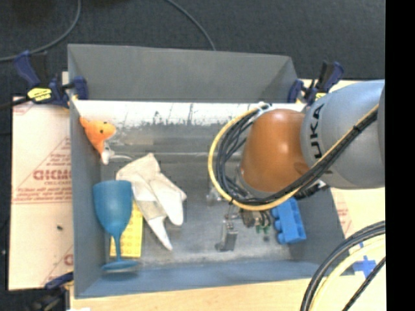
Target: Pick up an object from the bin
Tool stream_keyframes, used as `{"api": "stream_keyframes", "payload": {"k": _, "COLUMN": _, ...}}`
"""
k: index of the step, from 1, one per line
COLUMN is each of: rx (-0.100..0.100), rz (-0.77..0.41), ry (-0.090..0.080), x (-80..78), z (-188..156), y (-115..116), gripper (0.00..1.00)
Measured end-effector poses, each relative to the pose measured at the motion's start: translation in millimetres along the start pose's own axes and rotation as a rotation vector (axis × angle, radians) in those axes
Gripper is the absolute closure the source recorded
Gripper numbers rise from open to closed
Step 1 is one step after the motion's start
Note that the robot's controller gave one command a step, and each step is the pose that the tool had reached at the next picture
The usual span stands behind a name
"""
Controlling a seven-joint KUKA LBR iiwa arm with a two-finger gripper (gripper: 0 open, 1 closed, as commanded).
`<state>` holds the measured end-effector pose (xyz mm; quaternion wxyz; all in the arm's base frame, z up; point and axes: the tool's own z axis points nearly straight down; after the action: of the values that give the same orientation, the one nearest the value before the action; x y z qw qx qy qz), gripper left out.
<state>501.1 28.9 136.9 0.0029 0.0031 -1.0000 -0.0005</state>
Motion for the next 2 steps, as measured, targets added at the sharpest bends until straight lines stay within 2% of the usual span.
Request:
{"api": "stream_keyframes", "payload": {"k": 1, "rx": -0.001, "rz": 0.001, "ry": -0.008, "x": -1.8, "z": -4.4, "y": 0.1, "gripper": 0.0}}
{"api": "stream_keyframes", "payload": {"k": 2, "rx": -0.002, "rz": -0.345, "ry": -0.006, "x": -57.7, "z": 66.7, "y": 75.8, "gripper": 0.0}}
